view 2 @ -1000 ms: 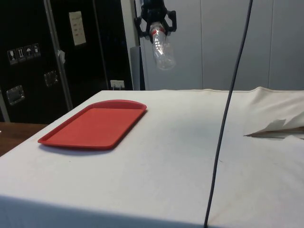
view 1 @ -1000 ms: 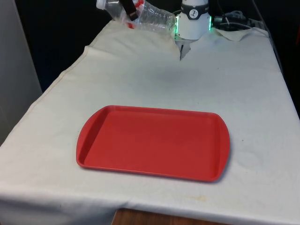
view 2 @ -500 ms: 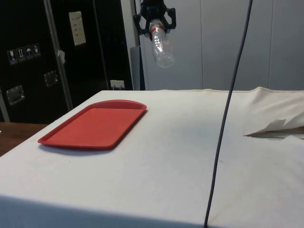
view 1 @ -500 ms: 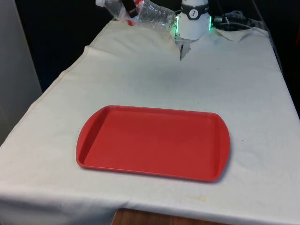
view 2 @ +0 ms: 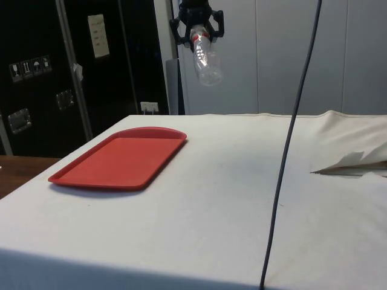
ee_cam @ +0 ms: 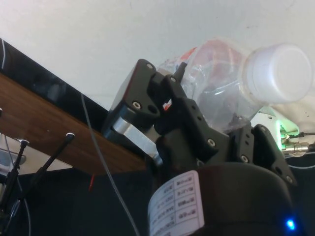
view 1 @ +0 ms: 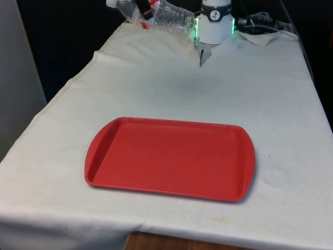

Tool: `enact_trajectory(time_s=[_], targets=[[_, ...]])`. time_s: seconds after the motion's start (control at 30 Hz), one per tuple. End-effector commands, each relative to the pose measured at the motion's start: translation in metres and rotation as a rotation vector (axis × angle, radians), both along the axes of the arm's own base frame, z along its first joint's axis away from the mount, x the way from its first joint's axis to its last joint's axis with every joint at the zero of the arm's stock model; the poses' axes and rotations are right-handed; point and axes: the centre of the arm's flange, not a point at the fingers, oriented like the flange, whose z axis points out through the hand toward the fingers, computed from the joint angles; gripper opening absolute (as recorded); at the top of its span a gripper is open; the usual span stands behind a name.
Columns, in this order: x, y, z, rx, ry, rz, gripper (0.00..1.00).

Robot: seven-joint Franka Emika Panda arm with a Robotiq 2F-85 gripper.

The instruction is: Place the bottle upright on the tray.

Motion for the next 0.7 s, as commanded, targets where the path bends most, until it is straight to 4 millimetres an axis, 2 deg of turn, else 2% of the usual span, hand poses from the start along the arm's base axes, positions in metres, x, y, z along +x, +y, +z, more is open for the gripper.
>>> enact_trajectory(time_s=[0.0,0.27,0.5,0.67], targets=[[0.0,0.0,0.0,0.0,0.002,0.0,0.34],[0.0,0.0,0.0,0.0,0.0,0.001,0.34],[0.003,0.0,0.007,-0.004,-0.012,0.003,0.34],[0.004,0.0,0.02,-0.008,-0.021,0.003,0.34]])
